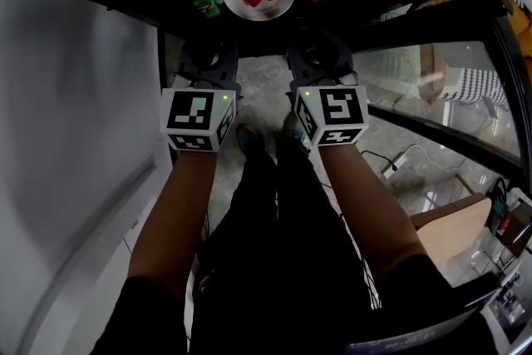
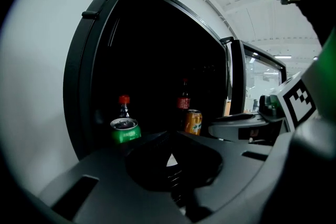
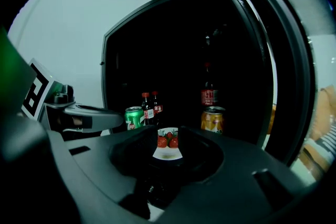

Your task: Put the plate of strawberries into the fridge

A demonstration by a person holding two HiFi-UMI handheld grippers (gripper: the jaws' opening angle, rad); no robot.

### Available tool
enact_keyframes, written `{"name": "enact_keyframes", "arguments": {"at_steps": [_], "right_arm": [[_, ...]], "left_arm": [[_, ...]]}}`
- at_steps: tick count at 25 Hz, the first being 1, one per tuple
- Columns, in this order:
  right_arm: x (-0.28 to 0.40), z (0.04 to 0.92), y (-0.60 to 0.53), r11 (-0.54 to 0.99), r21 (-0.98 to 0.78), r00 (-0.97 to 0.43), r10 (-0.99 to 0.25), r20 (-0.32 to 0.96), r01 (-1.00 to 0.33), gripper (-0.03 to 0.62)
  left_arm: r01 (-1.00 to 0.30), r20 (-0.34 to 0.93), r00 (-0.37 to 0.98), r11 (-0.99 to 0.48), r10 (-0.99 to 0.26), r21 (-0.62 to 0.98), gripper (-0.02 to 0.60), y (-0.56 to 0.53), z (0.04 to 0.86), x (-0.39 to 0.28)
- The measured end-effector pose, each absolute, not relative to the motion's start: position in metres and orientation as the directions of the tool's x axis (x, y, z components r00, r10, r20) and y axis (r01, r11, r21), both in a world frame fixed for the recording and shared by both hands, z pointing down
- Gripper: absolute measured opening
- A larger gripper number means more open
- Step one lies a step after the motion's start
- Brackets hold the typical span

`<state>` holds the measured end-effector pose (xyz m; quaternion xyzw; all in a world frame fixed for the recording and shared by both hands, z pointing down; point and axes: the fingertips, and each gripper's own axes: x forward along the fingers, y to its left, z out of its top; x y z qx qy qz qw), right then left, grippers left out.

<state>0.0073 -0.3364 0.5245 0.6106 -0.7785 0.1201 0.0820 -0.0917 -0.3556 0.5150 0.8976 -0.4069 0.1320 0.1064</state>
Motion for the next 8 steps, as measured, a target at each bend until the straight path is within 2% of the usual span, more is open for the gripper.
{"name": "enact_keyframes", "arguments": {"at_steps": [8], "right_arm": [[0.0036, 0.5191, -0.3261, 0.228, -0.078, -0.241, -0.934, 0.263, -0.97, 0.124]], "left_arm": [[-0.76, 0.321, 0.632, -0.645, -0.705, 0.08, 0.006, -0.3453, 0.5126, -0.0962]]}}
